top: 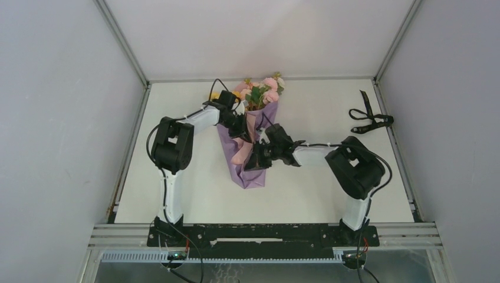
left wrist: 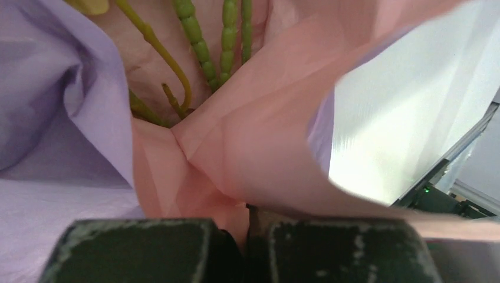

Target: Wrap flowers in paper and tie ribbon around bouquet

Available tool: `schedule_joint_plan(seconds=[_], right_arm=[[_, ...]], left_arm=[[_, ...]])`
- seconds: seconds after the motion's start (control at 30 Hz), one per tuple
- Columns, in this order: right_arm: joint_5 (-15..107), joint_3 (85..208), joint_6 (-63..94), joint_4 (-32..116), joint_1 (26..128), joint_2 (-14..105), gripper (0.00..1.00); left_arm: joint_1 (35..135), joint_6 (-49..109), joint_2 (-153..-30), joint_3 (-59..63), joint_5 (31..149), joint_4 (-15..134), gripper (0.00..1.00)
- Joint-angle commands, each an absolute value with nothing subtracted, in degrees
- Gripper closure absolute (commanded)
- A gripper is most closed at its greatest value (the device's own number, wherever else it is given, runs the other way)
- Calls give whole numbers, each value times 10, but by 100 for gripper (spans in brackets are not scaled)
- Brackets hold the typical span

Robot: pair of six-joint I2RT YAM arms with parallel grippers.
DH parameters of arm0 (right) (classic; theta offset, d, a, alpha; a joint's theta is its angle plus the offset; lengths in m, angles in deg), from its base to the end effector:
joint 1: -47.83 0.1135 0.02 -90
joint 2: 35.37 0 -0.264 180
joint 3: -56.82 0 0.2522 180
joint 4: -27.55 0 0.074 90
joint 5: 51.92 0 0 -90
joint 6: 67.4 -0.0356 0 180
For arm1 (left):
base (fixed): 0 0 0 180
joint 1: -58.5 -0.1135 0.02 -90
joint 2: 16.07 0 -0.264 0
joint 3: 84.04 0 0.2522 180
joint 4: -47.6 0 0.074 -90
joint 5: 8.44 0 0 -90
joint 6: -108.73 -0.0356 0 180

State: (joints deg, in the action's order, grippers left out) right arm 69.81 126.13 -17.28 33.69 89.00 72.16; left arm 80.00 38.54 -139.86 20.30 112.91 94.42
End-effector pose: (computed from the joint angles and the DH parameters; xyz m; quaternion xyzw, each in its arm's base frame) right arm 0.2679 0.2591 0.1363 -0.1160 0.8854 0.4339 0.1198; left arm 0.4088 -0.1809 0.1534 0.0694 0.9413 -0.3172 0.0920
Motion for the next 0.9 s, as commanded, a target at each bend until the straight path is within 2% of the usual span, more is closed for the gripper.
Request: schedule_joint_plan(seconds=[0.0,0.2,0.4,0.43,0.53,0.57,0.73,0.87], right_arm=[[675,1258,-157,375,826,626,78],[636,1284,-121,447,739,661,61],[680,1362,-110,446,716,776,58],[686,1366,-114,437,716,793,62],[700,1374,-129,419,720,824,83],[703,1375,-135,403,722,830,87],[703,1375,-158,375,729,836,97],[696,1375,-172,361,737,824,100]], left_arm=[[804,358,-1389,204,1088,928,100],[805,357,-1374,196,1083,920,100],[806,351,-1347,197,1075,924,100],[808,351,-1336,199,1074,930,100],[827,340,-1290,207,1097,949,100],[839,328,-1273,212,1098,958,100],[889,291,-1235,250,1123,999,100],[904,304,-1259,280,1138,1009,100]])
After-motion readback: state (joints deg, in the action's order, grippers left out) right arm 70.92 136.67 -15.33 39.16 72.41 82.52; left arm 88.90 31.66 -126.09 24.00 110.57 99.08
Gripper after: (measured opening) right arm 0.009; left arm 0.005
